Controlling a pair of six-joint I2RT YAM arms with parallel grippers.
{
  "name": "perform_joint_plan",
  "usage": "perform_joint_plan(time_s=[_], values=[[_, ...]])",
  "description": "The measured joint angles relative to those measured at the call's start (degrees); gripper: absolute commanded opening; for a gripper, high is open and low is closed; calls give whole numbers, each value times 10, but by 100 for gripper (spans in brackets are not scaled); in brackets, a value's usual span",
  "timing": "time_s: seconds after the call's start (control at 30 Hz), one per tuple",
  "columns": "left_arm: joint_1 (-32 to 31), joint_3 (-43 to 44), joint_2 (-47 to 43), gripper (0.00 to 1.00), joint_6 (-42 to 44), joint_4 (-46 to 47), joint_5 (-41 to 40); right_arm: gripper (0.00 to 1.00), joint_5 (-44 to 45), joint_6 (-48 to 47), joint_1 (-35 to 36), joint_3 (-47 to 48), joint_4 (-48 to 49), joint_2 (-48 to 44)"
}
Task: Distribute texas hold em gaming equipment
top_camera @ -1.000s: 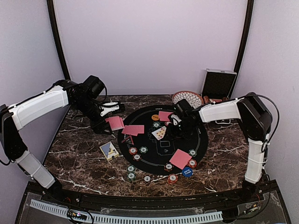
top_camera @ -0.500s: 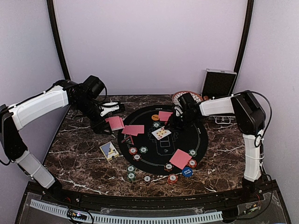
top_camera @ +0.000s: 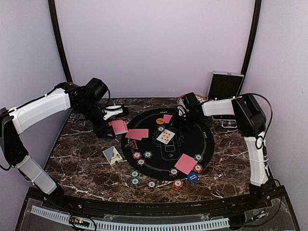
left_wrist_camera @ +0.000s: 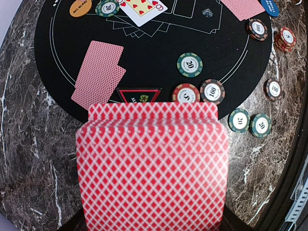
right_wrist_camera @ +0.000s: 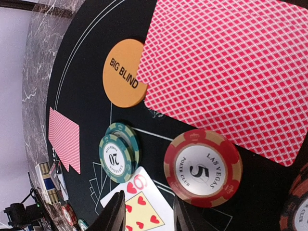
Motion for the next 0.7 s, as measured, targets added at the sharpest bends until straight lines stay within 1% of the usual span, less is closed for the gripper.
perform_joint_plan(time_s=[0.2,0.37,0.43,0.5,0.57,0.7], values=[[0,0,0,0,0,0,0,34,-5,-1,0,26,-5,16],[0,0,0,0,0,0,0,41,0,-3,0,17,-6,2],[0,0,0,0,0,0,0,47,0,-3,2,-1,-8,-22],[0,0,0,0,0,0,0,57,-1,0,5,-22,-8,-55],[0,0,0,0,0,0,0,64,-5,7,10,-38,-5,-92],[0,0,0,0,0,0,0,72,-21,27,40,-52,14,-153]])
